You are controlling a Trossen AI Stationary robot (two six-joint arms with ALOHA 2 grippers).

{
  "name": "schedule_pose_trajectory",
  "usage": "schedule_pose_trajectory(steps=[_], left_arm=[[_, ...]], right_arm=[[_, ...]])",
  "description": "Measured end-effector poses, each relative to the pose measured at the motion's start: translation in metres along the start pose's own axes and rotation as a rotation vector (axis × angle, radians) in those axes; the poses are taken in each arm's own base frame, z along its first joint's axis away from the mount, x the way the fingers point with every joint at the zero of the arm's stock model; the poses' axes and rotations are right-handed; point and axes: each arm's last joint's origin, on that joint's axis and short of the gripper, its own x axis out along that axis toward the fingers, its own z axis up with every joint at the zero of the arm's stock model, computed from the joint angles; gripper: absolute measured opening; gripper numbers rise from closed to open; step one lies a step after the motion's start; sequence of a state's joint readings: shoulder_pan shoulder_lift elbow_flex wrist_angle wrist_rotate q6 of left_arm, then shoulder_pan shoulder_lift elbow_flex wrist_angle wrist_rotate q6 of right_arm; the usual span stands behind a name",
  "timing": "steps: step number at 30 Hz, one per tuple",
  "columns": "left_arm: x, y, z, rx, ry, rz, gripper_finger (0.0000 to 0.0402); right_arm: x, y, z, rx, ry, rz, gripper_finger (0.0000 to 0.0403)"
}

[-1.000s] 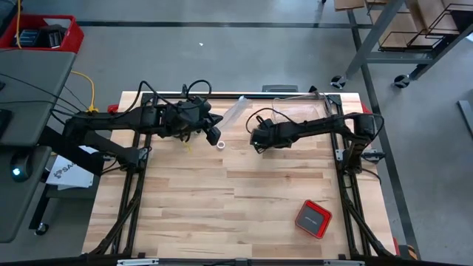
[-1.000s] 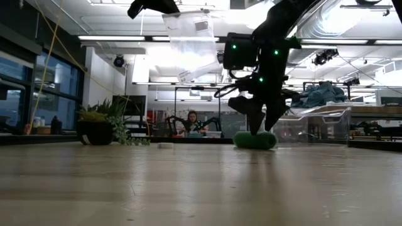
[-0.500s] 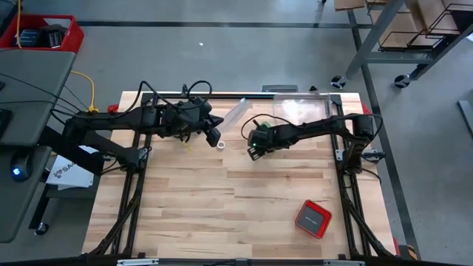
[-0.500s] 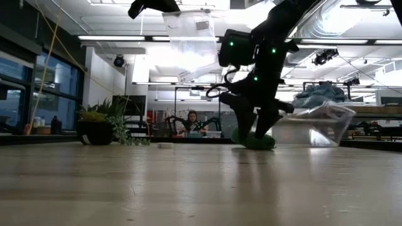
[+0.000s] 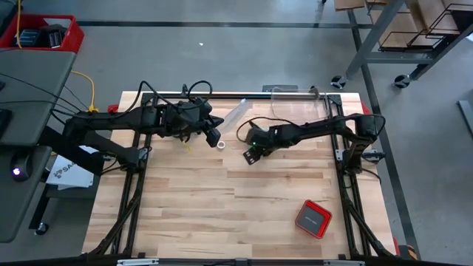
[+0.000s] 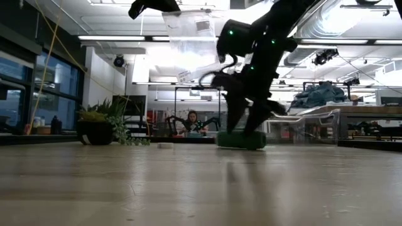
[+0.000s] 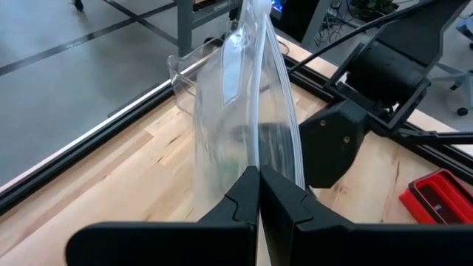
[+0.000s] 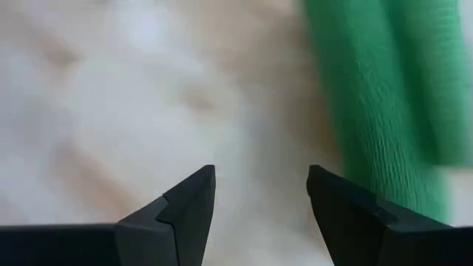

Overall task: Roll bandage
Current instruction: Put the green bandage into the transparent zip bag

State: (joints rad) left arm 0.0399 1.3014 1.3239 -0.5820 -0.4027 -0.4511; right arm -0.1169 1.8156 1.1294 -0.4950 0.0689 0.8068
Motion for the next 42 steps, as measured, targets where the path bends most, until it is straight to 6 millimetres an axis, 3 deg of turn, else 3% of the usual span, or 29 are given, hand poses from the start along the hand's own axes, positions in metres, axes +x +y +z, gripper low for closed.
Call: schedule_pose_trajectory(steps=[6, 12, 18, 22, 32, 36, 42], left_arm=[[0.0, 0.0, 0.0, -0.001, 0.0, -0.001, 0.0], [0.0, 0.0, 0.0, -0.001, -0.002, -0.002, 0.0], [0.0, 0.0, 0.0, 0.0, -0.002, -0.001, 0.0], [0.0, 0.0, 0.0, 0.0, -0.002, -0.001, 0.0], [0.0, 0.0, 0.0, -0.001, 0.001, -0.008, 0.0], [0.0, -0.001, 0.0, -0.009, 0.004, -0.013, 0.0], [0.0, -0.001, 0.0, -0.011, 0.008, -0.02, 0.0]], right_arm=[[-0.011, 0.016, -0.001, -0.129, 0.053, 0.238, 0.0208], [-0.052, 0.02, 0.001, -0.258, -0.107, 0.254, 0.0208], [-0.083, 0.008, 0.015, -0.269, -0.255, 0.214, 0.0208], [-0.072, -0.002, 0.017, -0.226, -0.169, 0.173, 0.0208], [-0.01, -0.011, 0.021, -0.271, -0.073, 0.039, 0.0208], [-0.006, -0.009, 0.019, -0.307, -0.101, -0.014, 0.0209], [-0.025, -0.003, 0.022, -0.369, -0.184, 0.022, 0.0209]])
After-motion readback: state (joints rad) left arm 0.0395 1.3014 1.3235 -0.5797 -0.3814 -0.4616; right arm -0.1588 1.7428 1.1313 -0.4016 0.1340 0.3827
